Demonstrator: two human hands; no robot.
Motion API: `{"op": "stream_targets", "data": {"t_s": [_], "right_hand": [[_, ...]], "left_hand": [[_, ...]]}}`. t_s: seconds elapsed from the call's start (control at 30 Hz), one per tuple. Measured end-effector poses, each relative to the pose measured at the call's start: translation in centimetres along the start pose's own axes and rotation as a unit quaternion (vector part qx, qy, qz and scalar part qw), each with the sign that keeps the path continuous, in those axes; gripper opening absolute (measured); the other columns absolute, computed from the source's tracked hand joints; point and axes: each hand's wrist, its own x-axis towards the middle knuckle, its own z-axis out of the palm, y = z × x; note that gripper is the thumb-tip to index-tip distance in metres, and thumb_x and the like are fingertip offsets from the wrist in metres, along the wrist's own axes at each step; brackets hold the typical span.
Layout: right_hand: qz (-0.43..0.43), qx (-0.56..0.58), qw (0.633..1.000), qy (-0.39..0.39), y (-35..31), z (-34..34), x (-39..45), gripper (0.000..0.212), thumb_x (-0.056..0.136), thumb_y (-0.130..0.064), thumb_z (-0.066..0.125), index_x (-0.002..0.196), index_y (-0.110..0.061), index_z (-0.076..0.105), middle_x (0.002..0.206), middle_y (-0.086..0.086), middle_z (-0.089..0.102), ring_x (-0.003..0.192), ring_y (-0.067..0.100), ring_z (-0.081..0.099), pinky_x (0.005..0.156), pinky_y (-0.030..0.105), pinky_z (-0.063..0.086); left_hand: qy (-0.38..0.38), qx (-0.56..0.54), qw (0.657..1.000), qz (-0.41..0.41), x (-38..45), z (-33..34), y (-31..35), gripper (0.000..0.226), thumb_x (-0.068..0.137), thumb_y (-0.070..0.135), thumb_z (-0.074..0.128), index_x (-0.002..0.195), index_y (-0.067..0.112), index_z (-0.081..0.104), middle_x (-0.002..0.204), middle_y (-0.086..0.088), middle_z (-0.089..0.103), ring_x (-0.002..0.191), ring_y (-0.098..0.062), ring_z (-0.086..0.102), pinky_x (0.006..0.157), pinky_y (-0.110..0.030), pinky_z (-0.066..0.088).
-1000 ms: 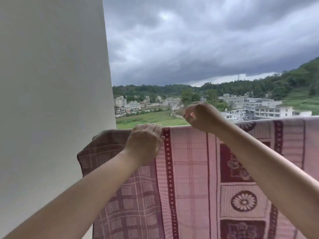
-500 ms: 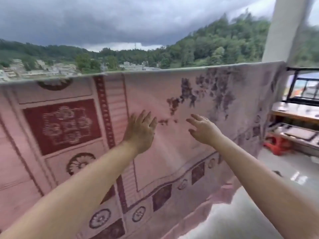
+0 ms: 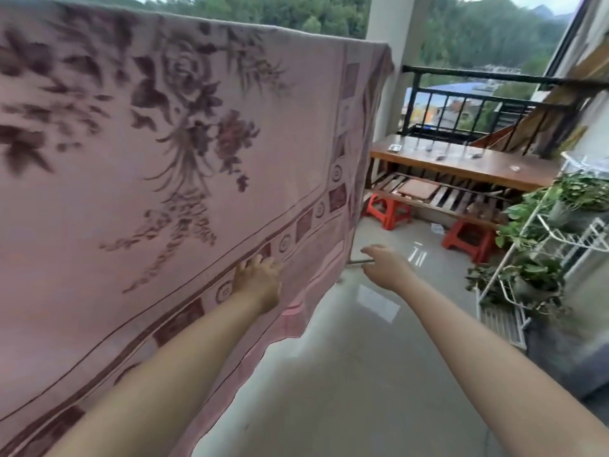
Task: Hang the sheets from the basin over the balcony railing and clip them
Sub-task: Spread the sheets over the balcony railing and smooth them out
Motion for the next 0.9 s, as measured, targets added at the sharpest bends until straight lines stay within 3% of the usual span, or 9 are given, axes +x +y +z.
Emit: {"op": "stream_targets", "data": {"t_s": [0.13, 0.23, 0.33, 0.57, 0.7, 0.83, 0.9], "right_hand": [[0.038, 0.014, 0.999, 0.001, 5.9, -0.5, 6.8, 0.039, 0.086, -0.017, 0.045, 0.125, -0.014, 0.048, 0.136, 0.008, 0.046, 0.12, 0.028, 0.046, 0.102, 0.037, 0.039], [0.047, -0.004, 0.999, -0.007, 9.1, -2.4, 14.3, 0.043, 0.089, -0.023, 0.044, 0.131, -0.016, 0.041, 0.14, 0.008, 0.042, 0.125, 0.027, 0.042, 0.104, 0.037, 0.036], [0.042, -0.014, 0.999, 0.021, 11.2, -5.5, 22.2, 0.04, 0.089, -0.022, 0.044, 0.128, -0.012, 0.045, 0.136, 0.012, 0.046, 0.126, 0.027, 0.041, 0.104, 0.036, 0.036], [0.047, 0.02, 0.996, 0.072, 17.4, -11.6, 37.9, 0.032, 0.087, -0.019, 0.046, 0.115, -0.01, 0.058, 0.122, 0.014, 0.059, 0.114, 0.028, 0.05, 0.094, 0.033, 0.041], [0.049, 0.059, 0.993, 0.089, 22.1, -14.8, 46.5, 0.029, 0.088, -0.017, 0.045, 0.111, -0.008, 0.06, 0.114, 0.017, 0.063, 0.104, 0.03, 0.058, 0.089, 0.036, 0.046], [0.02, 0.103, 0.988, 0.111, 26.8, -17.8, 57.0, 0.028, 0.088, -0.017, 0.046, 0.111, -0.009, 0.06, 0.114, 0.013, 0.064, 0.105, 0.026, 0.058, 0.092, 0.033, 0.045], [0.0, 0.135, 0.985, 0.107, 28.7, -18.9, 62.2, 0.029, 0.088, -0.017, 0.046, 0.113, -0.006, 0.058, 0.114, 0.015, 0.063, 0.104, 0.028, 0.058, 0.093, 0.038, 0.046]], "left_hand": [[-0.003, 0.017, 1.0, 0.008, 9.7, 0.6, 1.5, 0.044, 0.092, 0.027, 0.034, 0.135, 0.021, 0.031, 0.15, -0.003, 0.026, 0.138, -0.026, 0.021, 0.109, -0.044, 0.025], [0.059, 0.032, 0.997, 0.026, 18.4, -0.6, 2.1, 0.044, 0.091, 0.029, 0.036, 0.135, 0.02, 0.032, 0.15, -0.003, 0.025, 0.137, -0.025, 0.022, 0.107, -0.043, 0.028], [0.086, 0.034, 0.995, 0.041, 27.6, -2.8, 3.1, 0.044, 0.091, 0.028, 0.039, 0.133, 0.019, 0.035, 0.151, -0.002, 0.024, 0.139, -0.025, 0.019, 0.108, -0.042, 0.026], [0.145, 0.046, 0.984, 0.093, 46.7, -7.0, 6.6, 0.051, 0.09, 0.02, 0.039, 0.139, 0.02, 0.027, 0.153, -0.003, 0.02, 0.141, -0.024, 0.013, 0.112, -0.044, 0.019], [0.202, 0.034, 0.97, 0.128, 56.4, -9.0, 9.9, 0.049, 0.088, 0.017, 0.043, 0.136, 0.014, 0.034, 0.15, -0.01, 0.027, 0.14, -0.027, 0.018, 0.112, -0.046, 0.018], [0.222, 0.046, 0.968, 0.111, 66.2, -10.5, 13.7, 0.051, 0.091, 0.022, 0.04, 0.139, 0.014, 0.028, 0.151, -0.009, 0.023, 0.141, -0.025, 0.015, 0.115, -0.045, 0.014], [0.229, 0.062, 0.968, 0.079, 71.1, -10.8, 15.1, 0.051, 0.089, 0.022, 0.043, 0.138, 0.014, 0.031, 0.149, -0.01, 0.028, 0.14, -0.026, 0.019, 0.114, -0.046, 0.018]]}}
